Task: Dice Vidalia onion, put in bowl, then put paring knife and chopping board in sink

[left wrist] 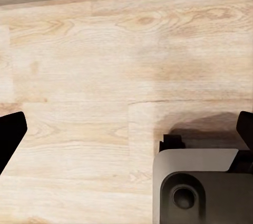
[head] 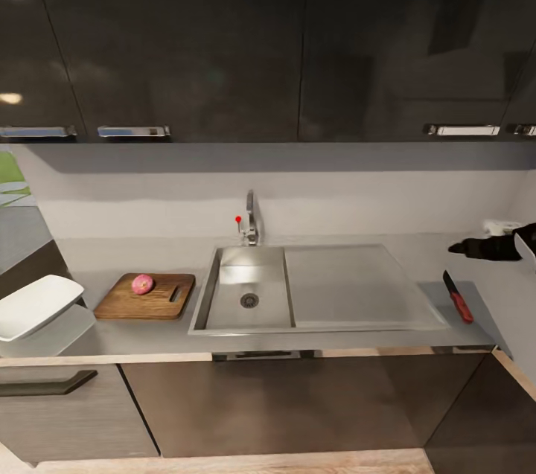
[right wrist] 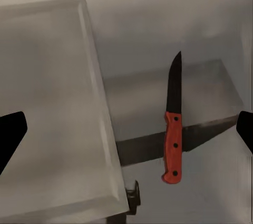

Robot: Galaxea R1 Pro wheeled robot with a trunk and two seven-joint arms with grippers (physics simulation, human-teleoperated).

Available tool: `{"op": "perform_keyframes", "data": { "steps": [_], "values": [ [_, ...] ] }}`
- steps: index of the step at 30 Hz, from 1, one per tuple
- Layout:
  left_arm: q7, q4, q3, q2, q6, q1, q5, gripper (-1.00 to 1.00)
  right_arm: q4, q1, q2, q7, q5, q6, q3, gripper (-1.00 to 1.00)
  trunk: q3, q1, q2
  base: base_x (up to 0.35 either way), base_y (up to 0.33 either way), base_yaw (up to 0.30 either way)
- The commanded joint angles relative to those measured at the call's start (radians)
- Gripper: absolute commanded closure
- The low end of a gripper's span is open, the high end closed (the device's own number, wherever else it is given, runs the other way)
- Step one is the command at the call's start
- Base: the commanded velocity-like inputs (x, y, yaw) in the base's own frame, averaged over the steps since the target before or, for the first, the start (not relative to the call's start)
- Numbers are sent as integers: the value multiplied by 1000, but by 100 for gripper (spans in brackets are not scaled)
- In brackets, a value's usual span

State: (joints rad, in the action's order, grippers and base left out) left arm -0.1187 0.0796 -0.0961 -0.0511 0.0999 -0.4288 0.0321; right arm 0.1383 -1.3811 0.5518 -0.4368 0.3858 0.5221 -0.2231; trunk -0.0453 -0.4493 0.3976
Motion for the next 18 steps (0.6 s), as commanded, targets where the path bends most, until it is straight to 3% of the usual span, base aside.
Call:
{"op": "perform_keyframes", "data": {
  "steps": [1, 6, 10, 15, 18],
  "values": [
    [-2, 5, -8, 0, 7, -2, 3, -100, -14, -1, 10, -8, 10, -14, -8, -100, -2, -1, 2, 0, 0, 0],
    [-2, 5, -8, 0, 7, -2, 3, -100, -58, 0, 64, -17, 9, -46, -9, -100, -2, -1, 2, 0, 0, 0],
    [-2, 4, -8, 0, 5, -2, 3, -100, -71, 0, 106, -71, 9, -51, -9, -100, -2, -1, 2, 0, 0, 0],
    [-2, 4, -8, -2, -4, -2, 3, -100, -77, 0, 143, -106, 8, -53, -8, -100, -2, -1, 2, 0, 0, 0],
    [-2, 4, -8, -2, -5, -2, 3, -100, -81, 0, 151, -112, 8, -64, -8, -100, -2, -1, 2, 0, 0, 0]
  ]
}}
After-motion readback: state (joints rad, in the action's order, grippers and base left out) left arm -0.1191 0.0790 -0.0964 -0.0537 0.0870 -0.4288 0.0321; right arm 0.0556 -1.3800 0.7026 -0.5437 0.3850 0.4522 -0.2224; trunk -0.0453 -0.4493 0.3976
